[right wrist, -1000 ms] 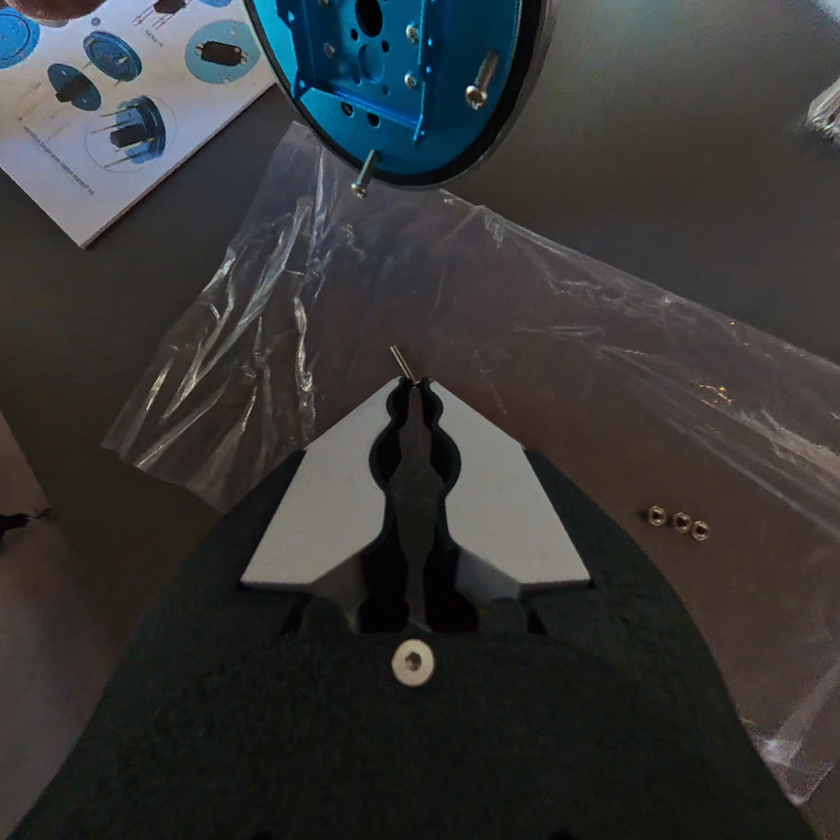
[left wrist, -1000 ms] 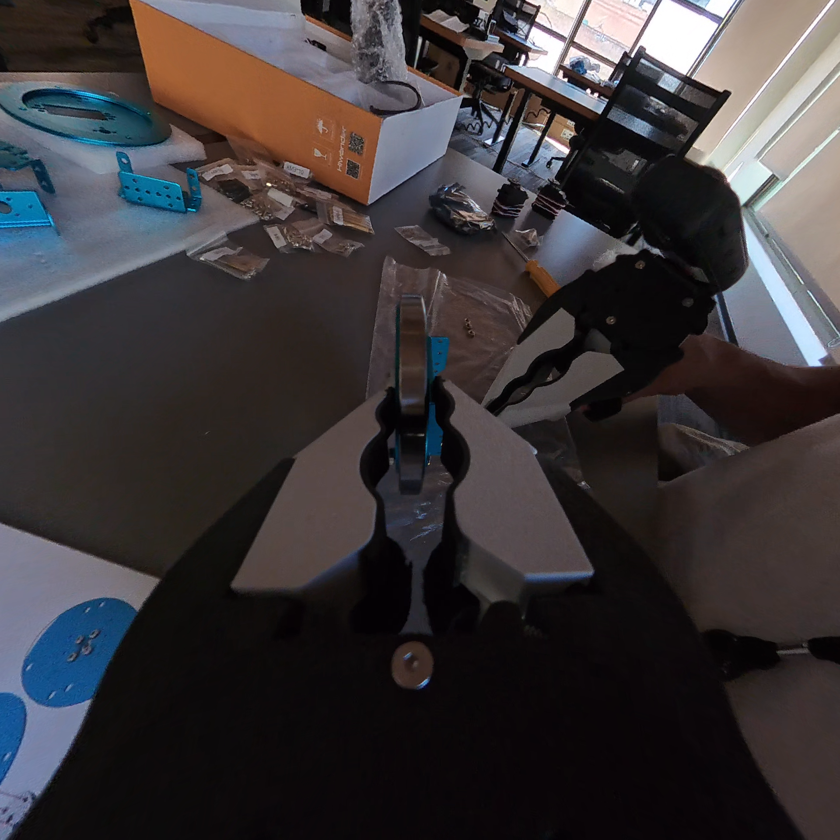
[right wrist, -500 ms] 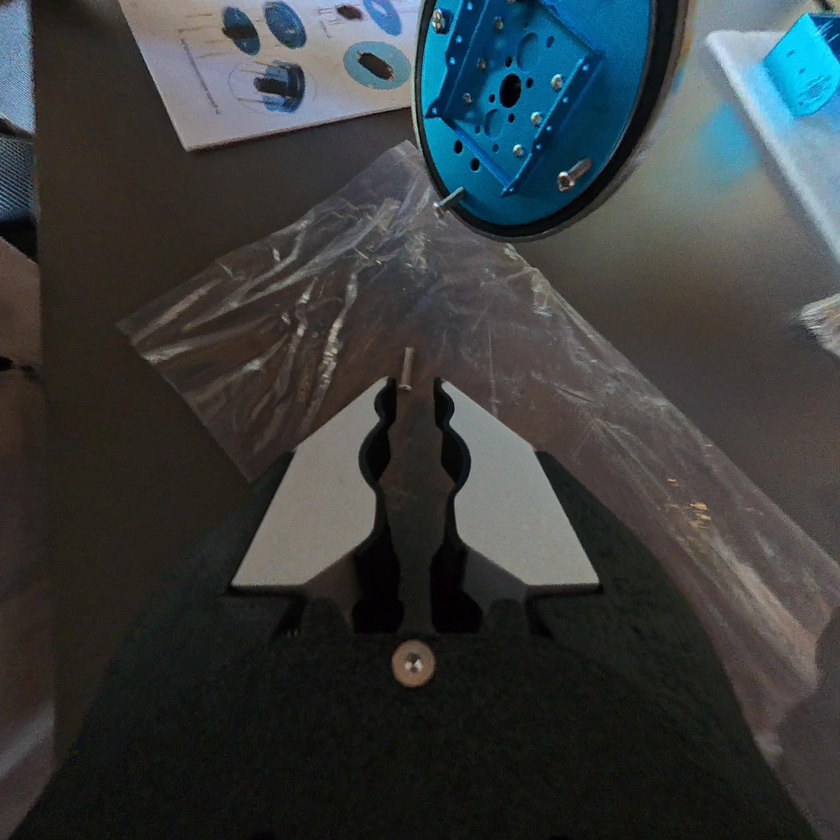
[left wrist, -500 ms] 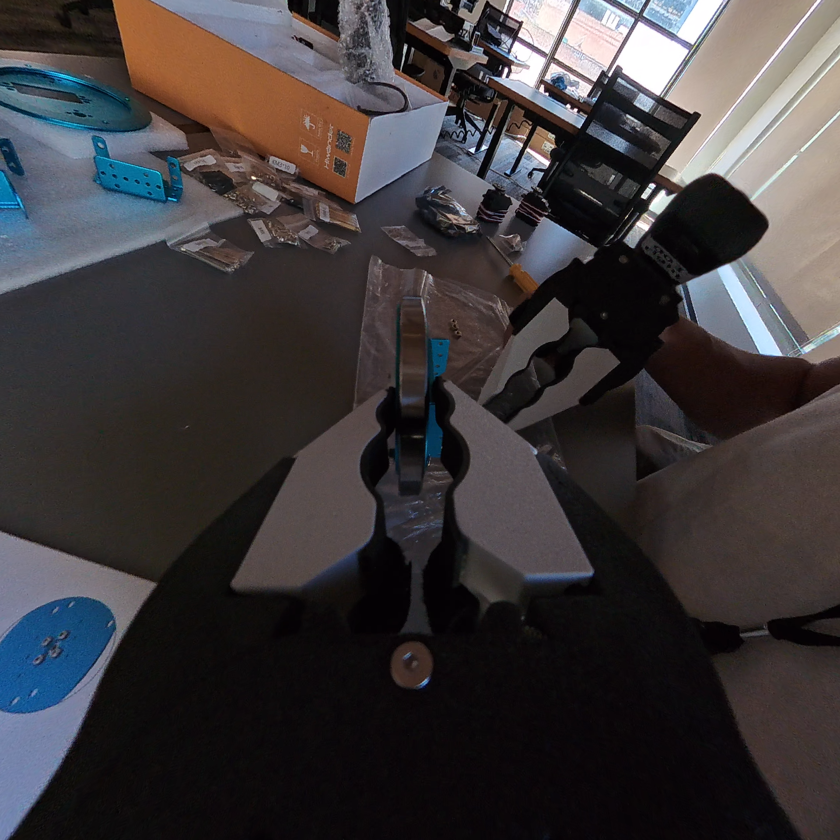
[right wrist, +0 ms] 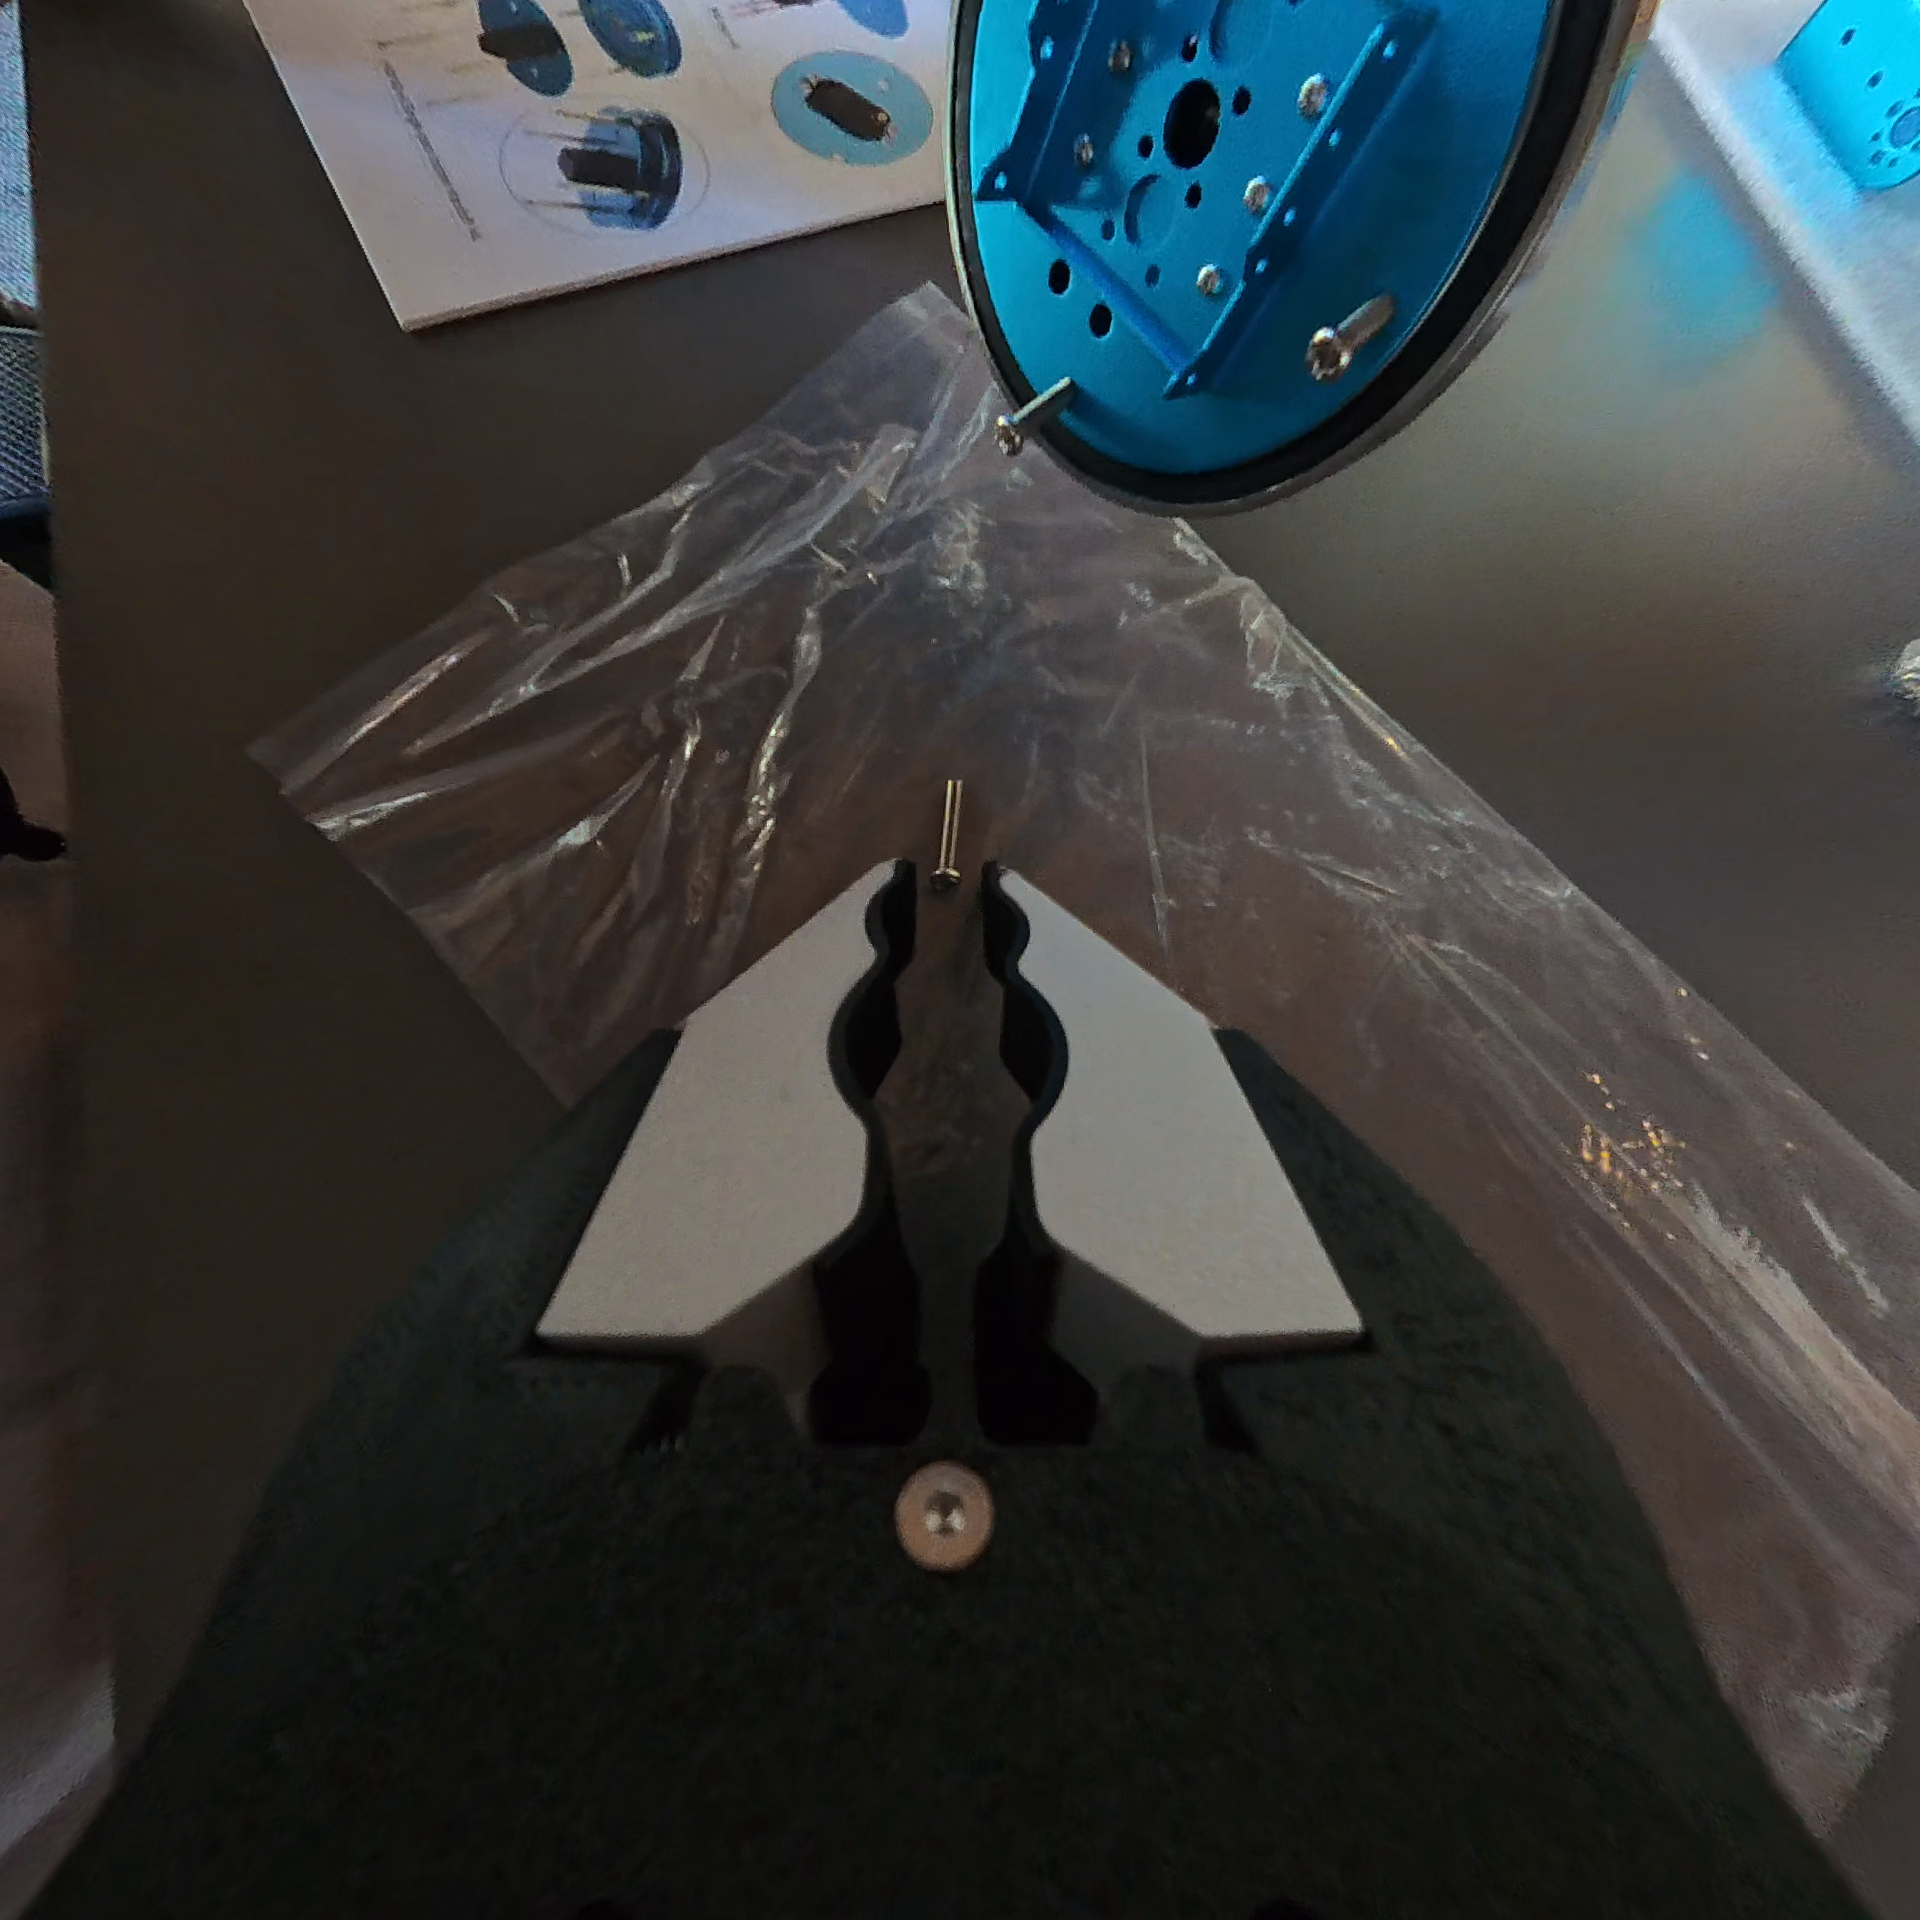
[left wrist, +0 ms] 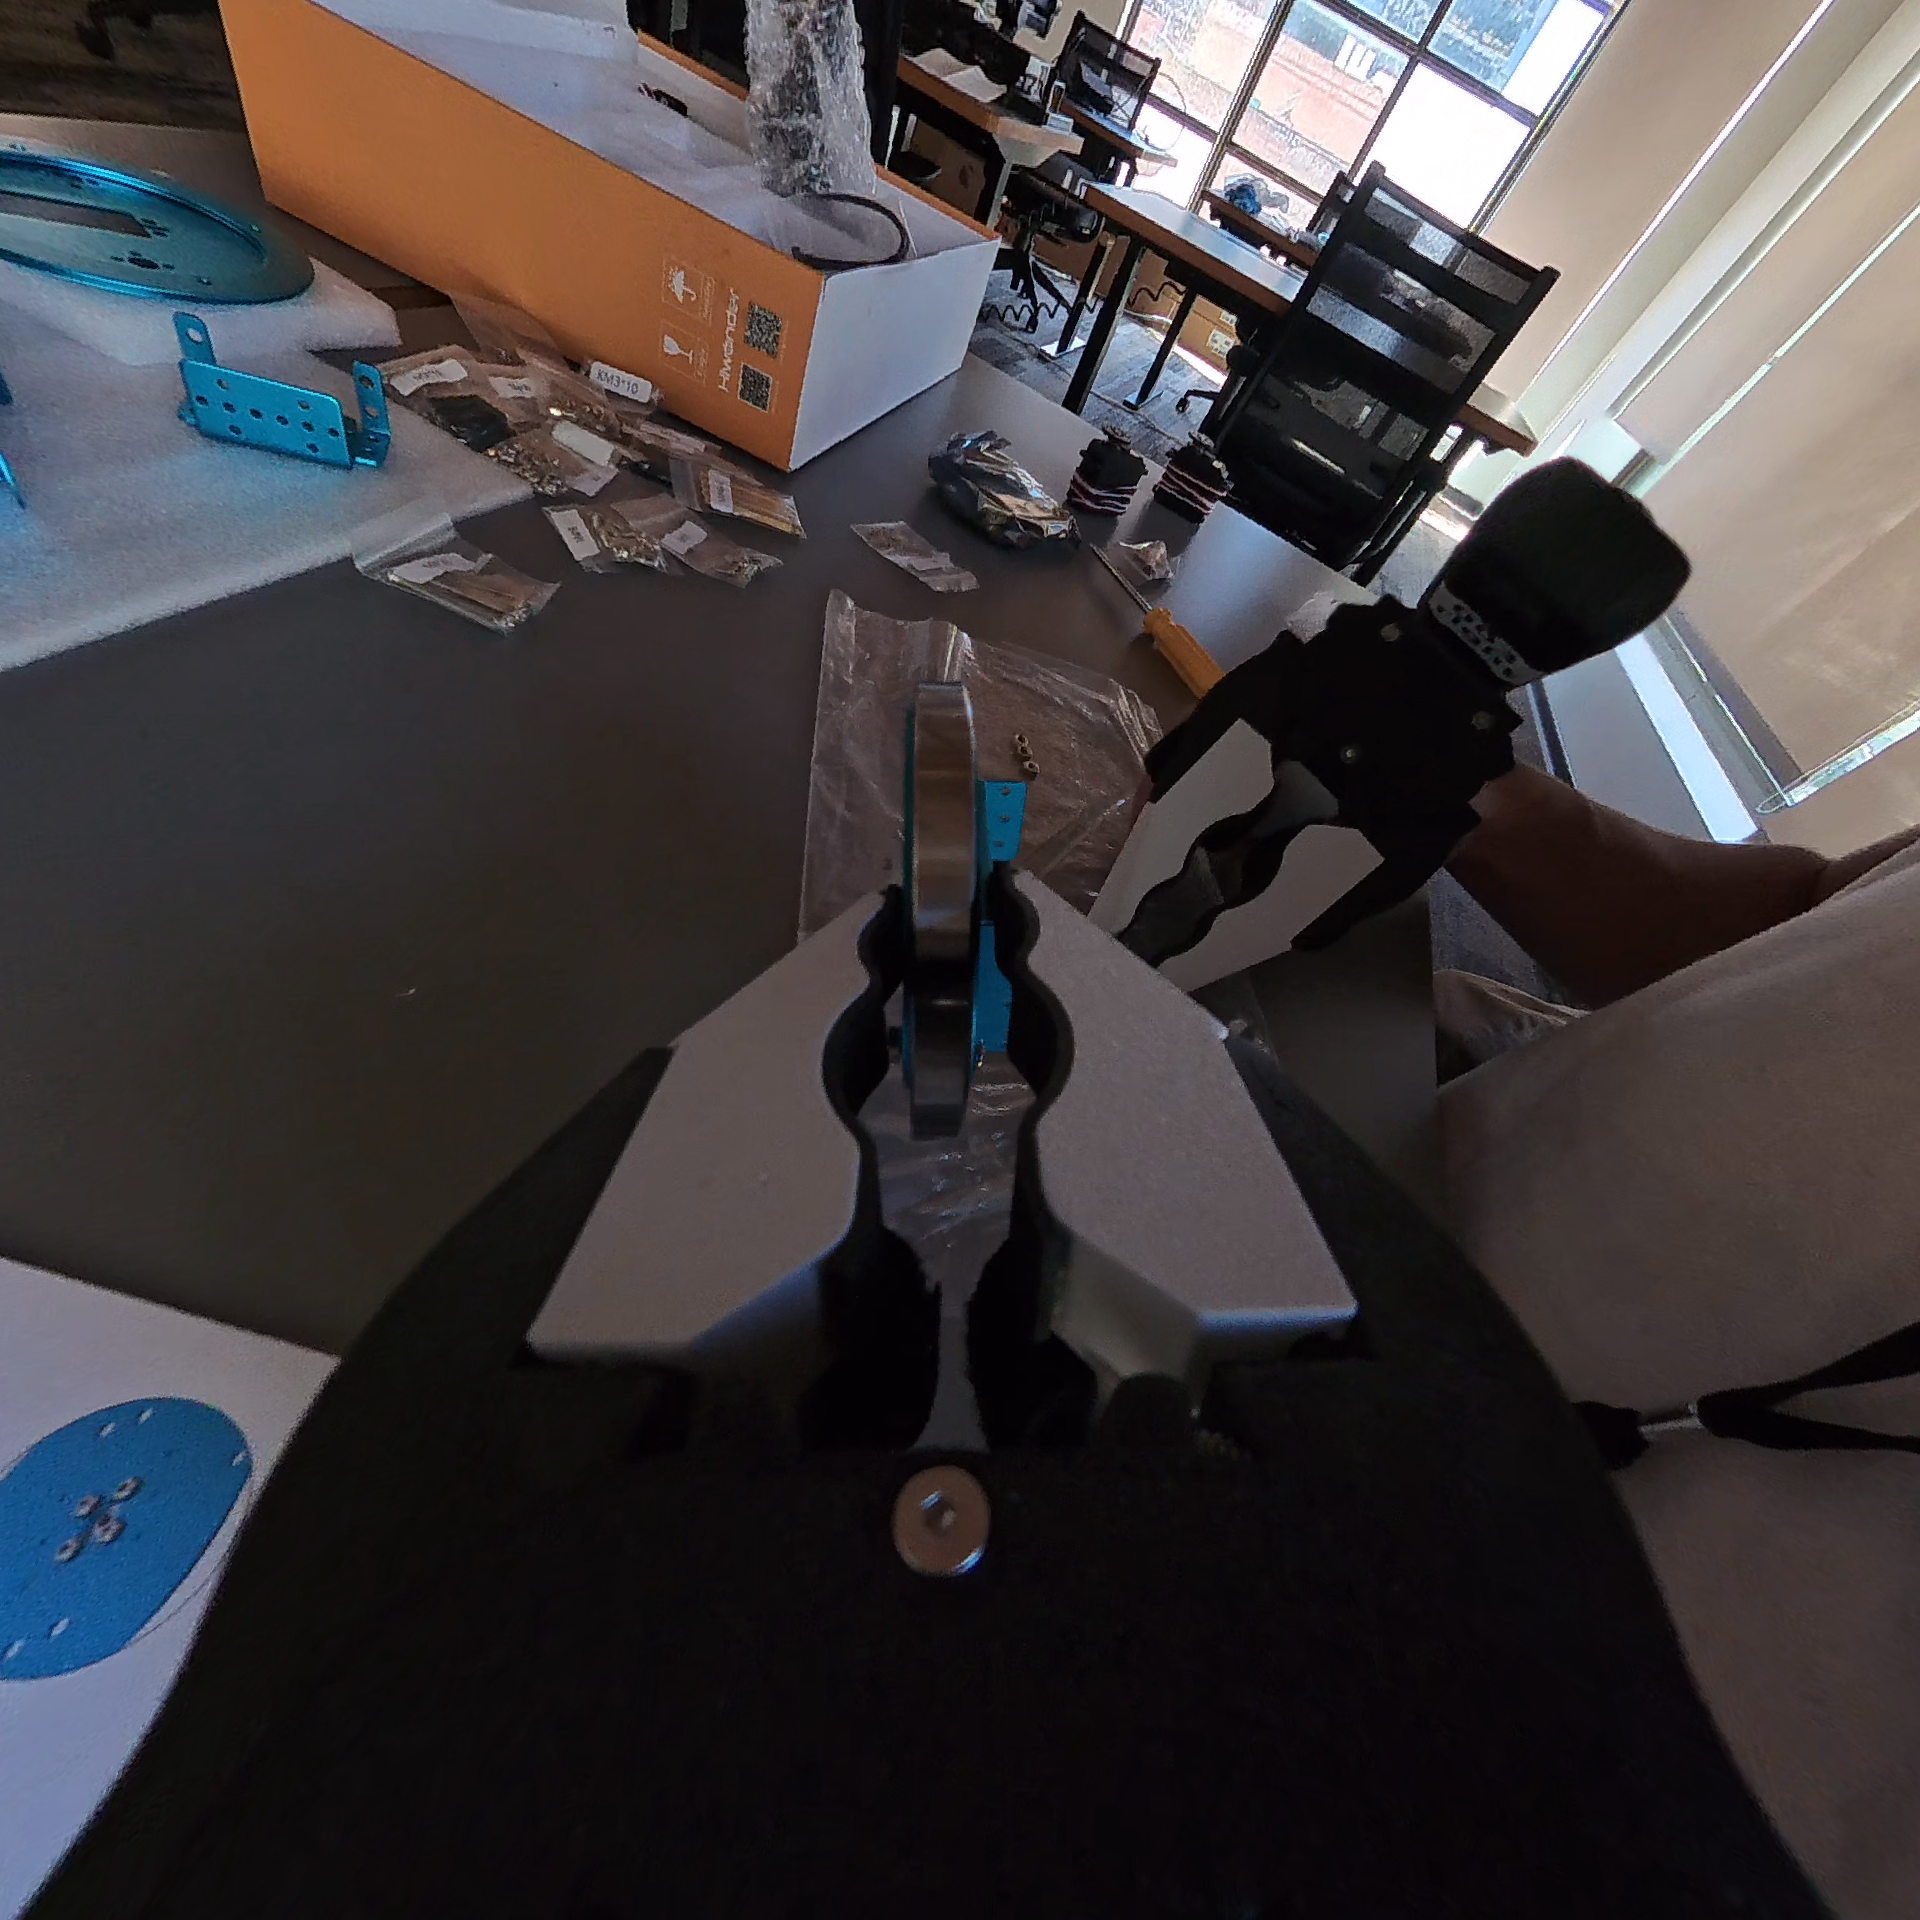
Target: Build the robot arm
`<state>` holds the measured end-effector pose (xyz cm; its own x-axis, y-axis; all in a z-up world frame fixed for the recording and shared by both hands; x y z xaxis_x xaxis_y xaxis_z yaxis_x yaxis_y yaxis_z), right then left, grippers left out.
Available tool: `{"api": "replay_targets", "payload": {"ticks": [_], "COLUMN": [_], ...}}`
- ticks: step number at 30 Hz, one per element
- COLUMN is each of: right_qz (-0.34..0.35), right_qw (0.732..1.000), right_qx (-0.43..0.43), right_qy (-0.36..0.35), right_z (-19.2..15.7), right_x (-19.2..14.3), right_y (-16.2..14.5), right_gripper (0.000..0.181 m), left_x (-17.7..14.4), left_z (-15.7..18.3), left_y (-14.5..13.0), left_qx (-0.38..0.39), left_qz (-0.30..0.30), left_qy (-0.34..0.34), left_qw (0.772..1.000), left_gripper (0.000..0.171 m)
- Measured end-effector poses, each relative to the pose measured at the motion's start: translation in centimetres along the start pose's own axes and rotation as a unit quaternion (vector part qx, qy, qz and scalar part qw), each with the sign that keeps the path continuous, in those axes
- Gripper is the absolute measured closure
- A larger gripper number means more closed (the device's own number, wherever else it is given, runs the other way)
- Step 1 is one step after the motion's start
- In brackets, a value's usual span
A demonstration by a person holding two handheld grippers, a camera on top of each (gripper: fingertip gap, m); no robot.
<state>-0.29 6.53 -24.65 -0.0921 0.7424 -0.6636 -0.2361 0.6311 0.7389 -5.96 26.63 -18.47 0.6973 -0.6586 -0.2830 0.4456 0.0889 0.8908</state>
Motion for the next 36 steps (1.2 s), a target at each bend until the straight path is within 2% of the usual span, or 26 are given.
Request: {"api": "replay_targets", "payload": {"ticks": [3, 9, 12, 21, 27, 36], "right_qz": [0.002, 0.000, 0.005, 0.107, 0.198, 0.215], "right_qw": [1.000, 1.000, 0.999, 0.975, 0.944, 0.936], "right_qx": [0.012, 0.004, 0.033, 0.193, 0.265, 0.277], "right_qy": [0.012, -0.016, -0.020, -0.014, 0.004, -0.004], "right_z": [0.0, -0.3, -0.1, 0.9, 1.5, 2.9], "right_x": [0.0, 0.1, -0.2, -1.6, -2.1, -2.4], "right_y": [0.0, 0.0, 0.0, 1.4, 5.0, 5.9], "right_gripper": [0.173, 0.176, 0.176, 0.177, 0.177, 0.178], "left_x": [0.1, 0.4, 0.6, 1.9, 2.9, 3.3], "left_z": [0.2, 0.1, 0.1, 0.4, 1.1, 1.4], "left_y": [-0.1, -0.3, -0.4, -0.7, -0.7, -0.7], "left_qx": [-0.001, -0.001, -0.002, 0.010, 0.034, 0.036], "left_qz": [0.000, -0.008, -0.009, -0.026, -0.037, -0.039], "left_qy": [-0.003, -0.001, 0.004, 0.044, 0.061, 0.053], "left_qw": [1.000, 1.000, 1.000, 0.999, 0.997, 0.997], "left_gripper": [0.156, 0.156, 0.156, 0.156, 0.156, 0.156]}}
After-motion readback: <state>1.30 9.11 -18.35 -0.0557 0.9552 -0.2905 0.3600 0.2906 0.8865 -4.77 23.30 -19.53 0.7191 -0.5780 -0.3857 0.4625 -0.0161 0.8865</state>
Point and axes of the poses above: each gripper's, where its closed fingertips meet, x out along the fingers, y out of its top, z = x × y across the jaws, the point moved 8 cm from there along -x, back along the fingers
